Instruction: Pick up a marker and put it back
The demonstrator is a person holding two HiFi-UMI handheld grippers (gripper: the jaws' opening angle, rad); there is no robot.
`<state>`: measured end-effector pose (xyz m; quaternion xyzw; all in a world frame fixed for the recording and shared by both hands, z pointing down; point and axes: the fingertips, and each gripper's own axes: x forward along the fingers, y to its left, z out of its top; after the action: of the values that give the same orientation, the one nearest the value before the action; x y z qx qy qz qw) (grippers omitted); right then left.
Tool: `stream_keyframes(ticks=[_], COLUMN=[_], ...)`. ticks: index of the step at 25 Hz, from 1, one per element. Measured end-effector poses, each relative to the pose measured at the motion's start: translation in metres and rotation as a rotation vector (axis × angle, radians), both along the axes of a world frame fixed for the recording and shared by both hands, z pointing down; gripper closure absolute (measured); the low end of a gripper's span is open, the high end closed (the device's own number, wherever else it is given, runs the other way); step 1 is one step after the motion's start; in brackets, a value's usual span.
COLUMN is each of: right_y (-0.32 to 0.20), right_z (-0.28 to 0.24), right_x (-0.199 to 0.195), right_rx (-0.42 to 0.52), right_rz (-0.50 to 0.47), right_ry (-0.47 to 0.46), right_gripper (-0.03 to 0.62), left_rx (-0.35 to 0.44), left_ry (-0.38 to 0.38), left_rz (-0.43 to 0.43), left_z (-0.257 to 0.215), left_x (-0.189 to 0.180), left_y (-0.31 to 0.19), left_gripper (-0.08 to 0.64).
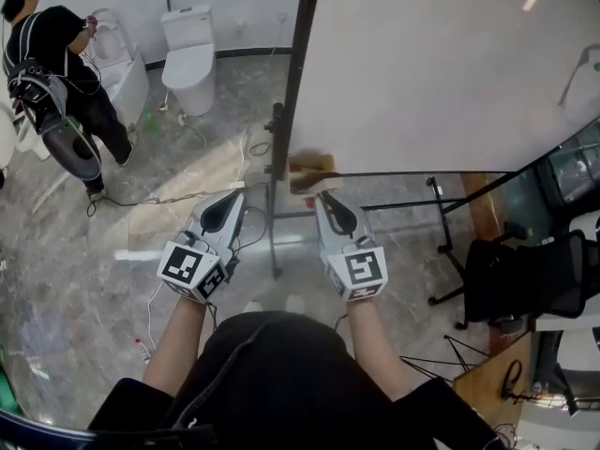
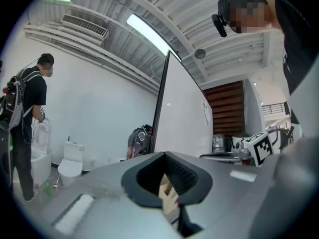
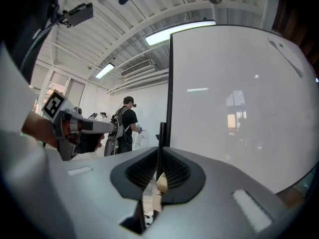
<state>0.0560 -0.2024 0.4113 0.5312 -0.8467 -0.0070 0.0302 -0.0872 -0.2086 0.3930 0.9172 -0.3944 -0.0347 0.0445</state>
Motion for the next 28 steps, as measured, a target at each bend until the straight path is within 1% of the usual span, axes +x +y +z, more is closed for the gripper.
stream_keyframes(ticks=[4, 10, 12, 17, 24, 28], right_y=[0.013, 0.030, 0.034, 0.038, 0.039, 0.037], right_z=[-0.015, -0.028, -0.029, -0.031, -0.032, -0.033], right_x=[0.015, 0.029, 0.031, 0.036, 0.035, 0.034], right_rx=[0.011, 0.038, 0.052, 0.054, 0.056, 0.055], right_rz=[0.048, 0.070, 0.064, 0.074, 0.078, 0.073], right_ry=[-0.018, -0.057, -0.063, -0.092, -0.099, -0.102], right_gripper=[0.580, 0.583, 0.583, 0.584, 0.584, 0.584], left_rx=[0.000, 0.006, 0.011, 0.014, 0.012, 0.017], left_ry=[-0.003, -0.005, -0.001, 0.008, 0.029, 0.021], left_rz=[0.042, 0.095, 0.101, 0.110, 0.108, 0.112], left_z=[0.001, -0.002, -0.004, -0.004, -0.011, -0.010], left_x=[0.015, 0.031, 0.033, 0.036, 0.038, 0.036], left_y=[-0.001, 0.002, 0.002, 0.000, -0.001, -0.002], left_gripper=[0.554, 0.554, 0.554, 0.554, 0.554, 0.554])
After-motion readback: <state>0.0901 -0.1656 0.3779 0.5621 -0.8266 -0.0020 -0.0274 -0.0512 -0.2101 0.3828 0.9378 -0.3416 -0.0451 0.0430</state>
